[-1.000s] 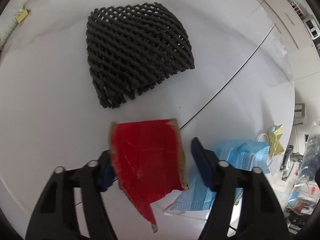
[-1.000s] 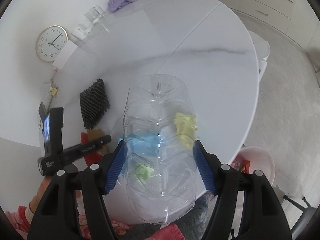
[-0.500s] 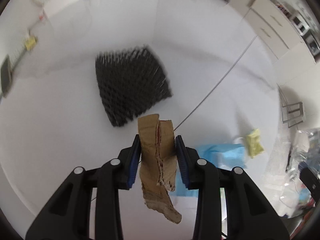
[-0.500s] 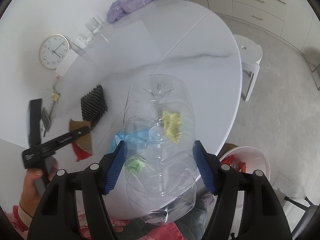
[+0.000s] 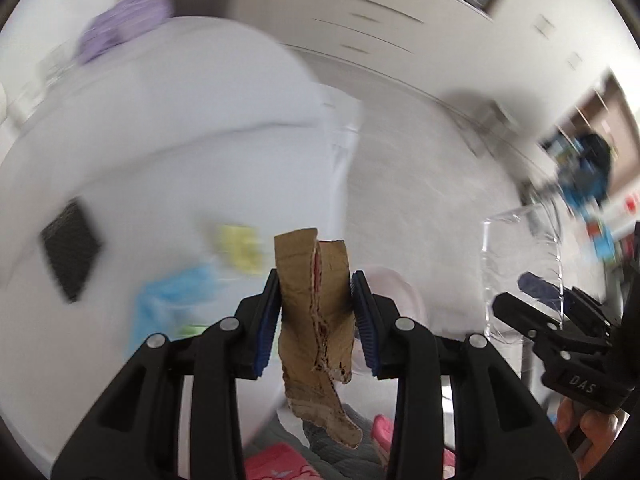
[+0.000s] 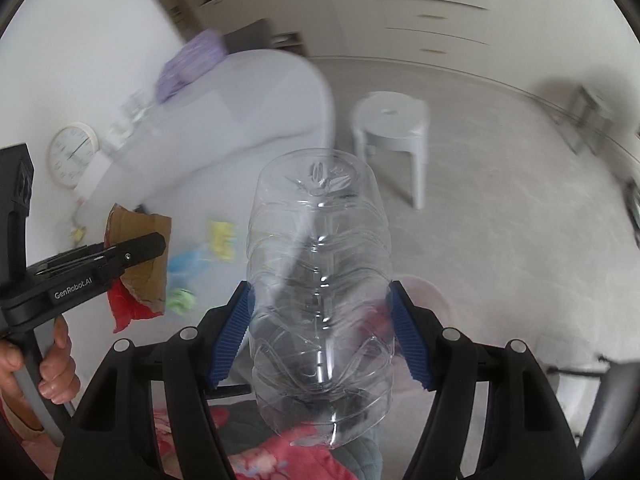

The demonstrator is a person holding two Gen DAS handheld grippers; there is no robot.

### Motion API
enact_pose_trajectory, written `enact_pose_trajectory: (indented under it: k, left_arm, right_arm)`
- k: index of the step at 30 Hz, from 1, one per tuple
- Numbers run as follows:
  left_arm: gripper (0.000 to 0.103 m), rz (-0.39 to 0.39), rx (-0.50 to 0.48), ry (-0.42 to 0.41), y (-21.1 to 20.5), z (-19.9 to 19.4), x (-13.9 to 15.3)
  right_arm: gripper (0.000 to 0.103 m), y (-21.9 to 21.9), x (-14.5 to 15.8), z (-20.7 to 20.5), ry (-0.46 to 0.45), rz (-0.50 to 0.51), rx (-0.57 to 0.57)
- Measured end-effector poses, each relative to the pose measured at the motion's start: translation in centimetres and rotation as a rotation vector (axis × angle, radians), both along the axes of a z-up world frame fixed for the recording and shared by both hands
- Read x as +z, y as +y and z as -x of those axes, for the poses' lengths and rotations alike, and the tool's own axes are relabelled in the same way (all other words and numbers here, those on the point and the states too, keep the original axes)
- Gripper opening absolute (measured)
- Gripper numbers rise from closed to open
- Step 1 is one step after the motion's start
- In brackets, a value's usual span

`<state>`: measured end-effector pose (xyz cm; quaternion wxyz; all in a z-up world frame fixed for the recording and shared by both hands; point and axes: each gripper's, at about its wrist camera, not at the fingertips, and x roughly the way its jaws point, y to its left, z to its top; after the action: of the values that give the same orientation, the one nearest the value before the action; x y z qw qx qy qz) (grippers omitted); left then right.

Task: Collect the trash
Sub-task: 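Carry both items over the white bin and open both tools to drop them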

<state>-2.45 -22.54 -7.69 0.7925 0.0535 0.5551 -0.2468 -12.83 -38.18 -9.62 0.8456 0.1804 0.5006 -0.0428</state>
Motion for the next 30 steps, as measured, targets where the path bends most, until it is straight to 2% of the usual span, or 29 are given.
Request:
enact_pose_trajectory:
  k: [5, 10, 11, 14, 24, 25, 27, 28, 29, 30]
  left_arm:
    - [0.035, -0.016, -0.156, 0.004, -7.9, 4.0, -0.8]
    - [0.035, -0.055, -0.231, 0.014, -12.1, 6.2, -1.6]
    - [0.035, -0.059, -0.235, 0.015, -11.2, 6.6, -1.5]
    - [0.035, -0.081, -0.242, 0.019, -12.4, 8.0, -1.9]
    - [0.038, -0.117, -0.280, 0.047, -13.2, 8.5, -3.1]
    - [0.042, -0.122, -0.289, 0.043, -13.4, 8.7, -3.1]
    - [0.057, -0.125, -0.305, 0.033, -13.6, 9.1, -3.0]
    - [0.072, -0.130, -0.310, 0.020, -13.5, 9.3, -2.9]
    - [0.082, -0.137, -0.309, 0.002, -13.5, 9.4, -2.6]
    - [0.084, -0.137, -0.309, -0.011, -13.4, 9.5, -2.4]
  right_arm:
    - [0.069, -5.2, -0.9, 4.9, 0.032, 0.034, -0.116]
    - [0.069, -8.4, -2.1, 7.4, 0.052, 0.016, -0.163]
    - [0.069, -8.8, -2.3, 7.6, 0.053, 0.012, -0.166]
    - [0.069, -9.4, -2.6, 7.6, 0.053, 0.003, -0.162]
    - [0.069, -9.9, -3.5, 7.5, 0.065, 0.002, -0.144]
    - [0.069, -9.9, -3.6, 7.5, 0.068, -0.001, -0.144]
    - [0.069, -9.8, -3.8, 7.3, 0.071, -0.006, -0.148]
    - [0.069, -9.8, -3.9, 7.2, 0.075, -0.007, -0.150]
    - [0.069, -9.8, -3.9, 6.9, 0.077, -0.006, -0.152]
    - [0.069, -9.7, -4.0, 6.9, 0.079, -0.005, -0.155]
